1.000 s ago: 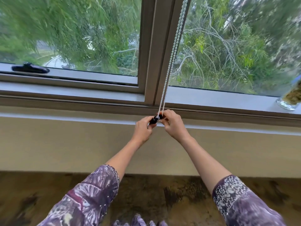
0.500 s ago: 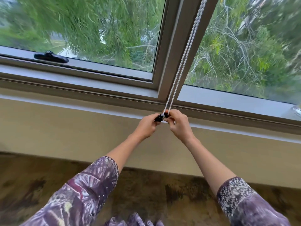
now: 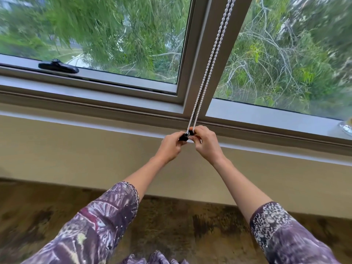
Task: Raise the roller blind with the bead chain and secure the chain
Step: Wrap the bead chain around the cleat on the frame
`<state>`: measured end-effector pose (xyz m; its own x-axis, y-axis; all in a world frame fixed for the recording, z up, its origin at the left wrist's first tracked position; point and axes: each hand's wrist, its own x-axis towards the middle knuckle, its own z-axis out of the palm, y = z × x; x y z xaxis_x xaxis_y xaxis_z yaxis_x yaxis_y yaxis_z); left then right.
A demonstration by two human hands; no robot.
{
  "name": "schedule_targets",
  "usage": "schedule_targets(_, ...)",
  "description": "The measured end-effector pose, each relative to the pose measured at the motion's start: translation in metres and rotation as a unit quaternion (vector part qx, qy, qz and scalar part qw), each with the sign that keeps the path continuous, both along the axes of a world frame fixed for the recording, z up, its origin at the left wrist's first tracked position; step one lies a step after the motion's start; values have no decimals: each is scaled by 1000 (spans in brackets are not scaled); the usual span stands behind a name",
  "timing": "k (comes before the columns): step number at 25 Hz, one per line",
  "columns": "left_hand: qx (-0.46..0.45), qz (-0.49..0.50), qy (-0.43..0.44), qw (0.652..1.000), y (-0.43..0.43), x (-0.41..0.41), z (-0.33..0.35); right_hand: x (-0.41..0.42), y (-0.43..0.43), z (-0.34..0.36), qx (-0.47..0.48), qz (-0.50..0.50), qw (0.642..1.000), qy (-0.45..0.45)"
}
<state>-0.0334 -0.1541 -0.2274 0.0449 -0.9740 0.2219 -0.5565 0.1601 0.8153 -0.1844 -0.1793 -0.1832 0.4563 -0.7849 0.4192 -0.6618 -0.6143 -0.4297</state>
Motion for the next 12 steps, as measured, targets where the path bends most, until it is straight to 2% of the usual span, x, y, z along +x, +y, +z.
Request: schedule_targets(12, -43, 75, -31, 996, 5, -14, -5, -1, -4, 3, -24, -6, 998, 51)
